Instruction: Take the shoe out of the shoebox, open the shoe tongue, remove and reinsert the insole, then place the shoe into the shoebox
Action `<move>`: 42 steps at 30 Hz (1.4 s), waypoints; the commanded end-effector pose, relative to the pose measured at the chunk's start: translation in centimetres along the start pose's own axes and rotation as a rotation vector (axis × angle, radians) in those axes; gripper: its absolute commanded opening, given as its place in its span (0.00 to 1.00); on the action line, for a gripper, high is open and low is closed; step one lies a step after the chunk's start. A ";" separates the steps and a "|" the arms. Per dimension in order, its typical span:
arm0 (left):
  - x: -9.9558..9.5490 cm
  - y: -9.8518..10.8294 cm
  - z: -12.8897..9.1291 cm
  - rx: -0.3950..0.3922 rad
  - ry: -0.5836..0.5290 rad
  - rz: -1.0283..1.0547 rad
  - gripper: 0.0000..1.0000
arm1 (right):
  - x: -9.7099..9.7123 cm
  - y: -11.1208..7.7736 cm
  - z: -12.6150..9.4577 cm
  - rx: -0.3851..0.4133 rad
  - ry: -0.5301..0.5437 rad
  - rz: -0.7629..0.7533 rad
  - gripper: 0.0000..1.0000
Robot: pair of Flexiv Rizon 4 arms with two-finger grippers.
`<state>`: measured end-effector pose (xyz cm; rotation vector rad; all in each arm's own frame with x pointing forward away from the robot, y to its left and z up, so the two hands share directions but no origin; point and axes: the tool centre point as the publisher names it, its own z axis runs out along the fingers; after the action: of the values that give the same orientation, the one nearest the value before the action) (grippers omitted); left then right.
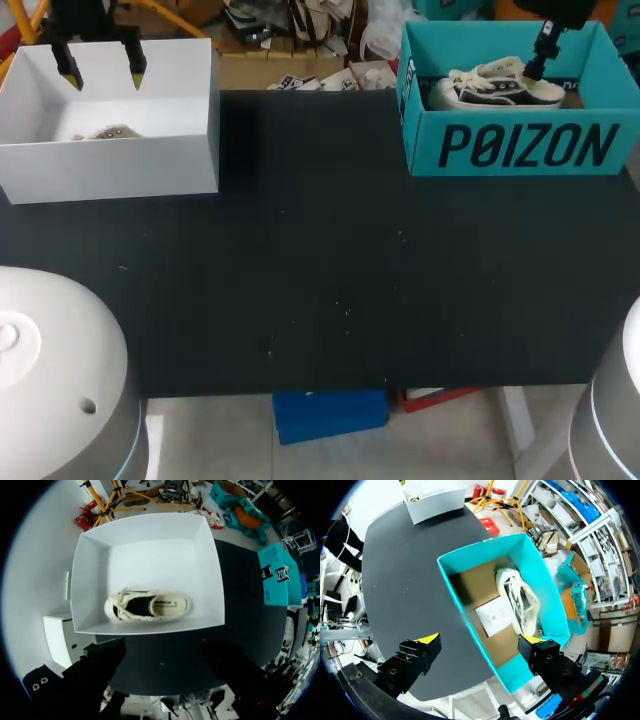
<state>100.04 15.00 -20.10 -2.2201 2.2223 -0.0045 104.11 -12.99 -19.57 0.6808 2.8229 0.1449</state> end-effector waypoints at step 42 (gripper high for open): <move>0.0 0.0 -0.1 -0.001 -0.001 0.000 1.00 | -12.1 2.2 17.2 0.080 0.103 -0.193 0.49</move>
<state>100.03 15.01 -20.10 -2.2200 2.2224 -0.0045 118.65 -15.94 -32.54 0.4224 2.9520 0.0299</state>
